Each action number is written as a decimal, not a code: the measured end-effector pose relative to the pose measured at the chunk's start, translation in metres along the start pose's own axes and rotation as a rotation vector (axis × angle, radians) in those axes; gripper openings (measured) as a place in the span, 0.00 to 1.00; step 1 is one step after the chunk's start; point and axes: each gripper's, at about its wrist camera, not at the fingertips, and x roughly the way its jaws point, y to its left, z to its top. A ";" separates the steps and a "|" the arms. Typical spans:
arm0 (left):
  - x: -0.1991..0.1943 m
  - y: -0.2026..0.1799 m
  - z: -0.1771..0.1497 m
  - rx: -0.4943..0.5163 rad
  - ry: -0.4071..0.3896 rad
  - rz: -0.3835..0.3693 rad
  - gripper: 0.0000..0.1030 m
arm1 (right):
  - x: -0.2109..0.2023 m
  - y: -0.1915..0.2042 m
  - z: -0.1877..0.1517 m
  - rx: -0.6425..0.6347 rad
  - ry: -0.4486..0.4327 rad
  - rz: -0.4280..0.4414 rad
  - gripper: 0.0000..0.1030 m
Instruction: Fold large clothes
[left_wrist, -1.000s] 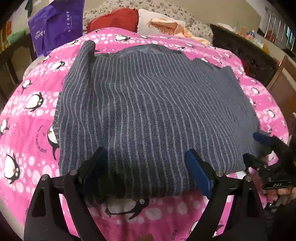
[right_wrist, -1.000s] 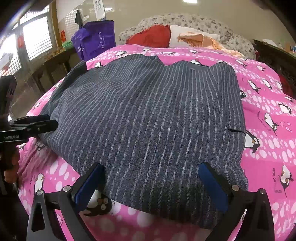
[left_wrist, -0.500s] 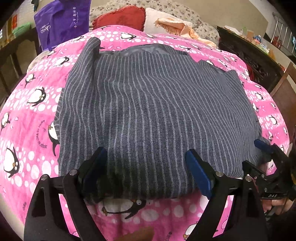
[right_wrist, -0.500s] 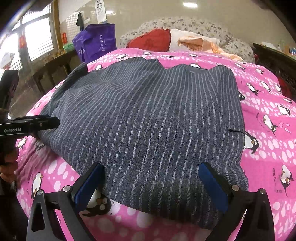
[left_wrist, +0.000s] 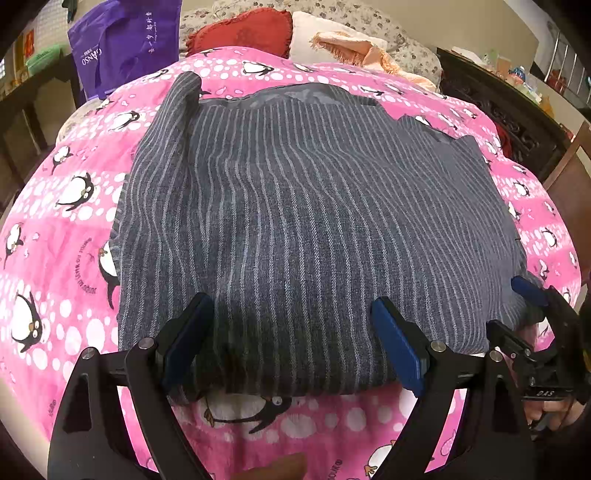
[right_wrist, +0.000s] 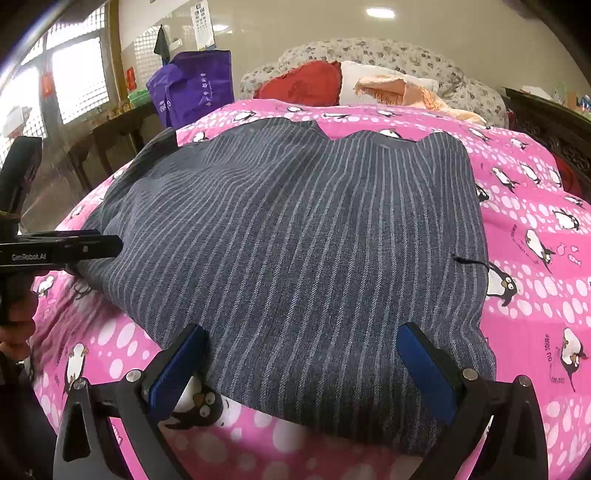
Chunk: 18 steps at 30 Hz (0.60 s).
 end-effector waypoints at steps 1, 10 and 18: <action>0.000 0.000 0.000 0.000 0.001 0.001 0.85 | 0.000 0.000 0.000 0.000 0.000 -0.001 1.00; 0.001 0.000 0.000 0.001 0.002 0.004 0.85 | 0.000 0.000 0.000 -0.001 -0.001 -0.001 1.00; 0.001 0.000 0.000 -0.003 0.001 0.001 0.85 | 0.000 0.000 0.000 -0.001 -0.001 -0.001 1.00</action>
